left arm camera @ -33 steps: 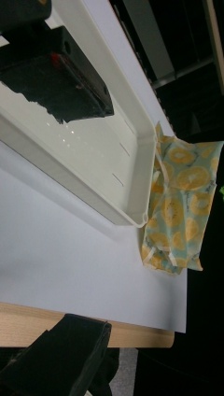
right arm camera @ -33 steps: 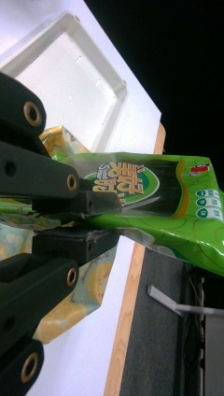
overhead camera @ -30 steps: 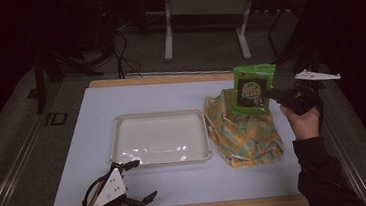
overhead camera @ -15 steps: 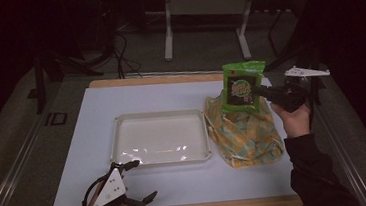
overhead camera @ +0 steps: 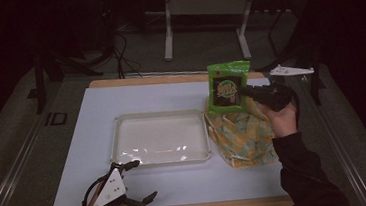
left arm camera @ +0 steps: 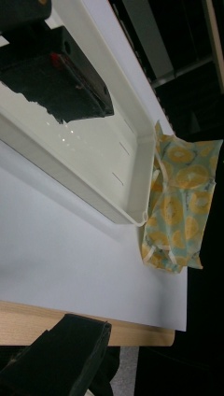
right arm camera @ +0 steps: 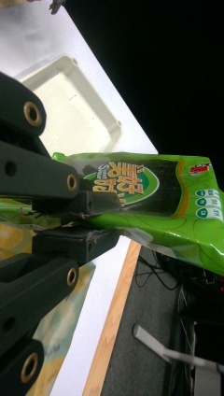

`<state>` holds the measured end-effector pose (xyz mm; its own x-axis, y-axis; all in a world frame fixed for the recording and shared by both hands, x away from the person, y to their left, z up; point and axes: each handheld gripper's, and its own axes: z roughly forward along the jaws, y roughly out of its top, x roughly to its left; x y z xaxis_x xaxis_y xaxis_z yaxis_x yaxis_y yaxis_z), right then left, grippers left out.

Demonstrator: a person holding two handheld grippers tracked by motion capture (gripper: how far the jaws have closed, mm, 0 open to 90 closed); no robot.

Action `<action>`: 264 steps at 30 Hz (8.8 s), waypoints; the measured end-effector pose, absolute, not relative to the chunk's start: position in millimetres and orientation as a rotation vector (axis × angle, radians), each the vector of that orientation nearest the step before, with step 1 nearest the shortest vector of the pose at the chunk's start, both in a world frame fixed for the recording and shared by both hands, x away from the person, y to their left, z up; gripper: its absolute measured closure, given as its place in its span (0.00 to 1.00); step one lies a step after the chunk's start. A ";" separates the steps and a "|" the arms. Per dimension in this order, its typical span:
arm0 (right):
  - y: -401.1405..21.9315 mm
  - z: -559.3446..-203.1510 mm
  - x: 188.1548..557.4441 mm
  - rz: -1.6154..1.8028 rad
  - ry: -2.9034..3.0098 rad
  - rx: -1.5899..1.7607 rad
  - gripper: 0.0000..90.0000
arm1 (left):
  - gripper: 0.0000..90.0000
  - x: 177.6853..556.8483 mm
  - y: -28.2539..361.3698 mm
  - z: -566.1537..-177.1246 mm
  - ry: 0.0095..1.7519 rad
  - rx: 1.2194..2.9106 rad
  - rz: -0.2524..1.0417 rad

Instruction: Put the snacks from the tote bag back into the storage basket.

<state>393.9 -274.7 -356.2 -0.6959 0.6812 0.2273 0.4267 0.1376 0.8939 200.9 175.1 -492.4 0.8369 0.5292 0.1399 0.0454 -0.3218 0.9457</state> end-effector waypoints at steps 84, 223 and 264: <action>-147.7 -481.4 381.9 1.607 2.490 1.196 0.92 | 0.01 199.6 175.6 -491.7 0.422 1.848 0.511; -293.3 -439.6 327.8 1.286 2.076 1.109 0.16 | 0.01 200.3 174.1 -492.9 0.421 1.860 0.497; -328.7 -457.9 278.8 1.252 1.863 1.078 0.16 | 0.01 199.0 173.6 -492.6 0.408 1.866 0.491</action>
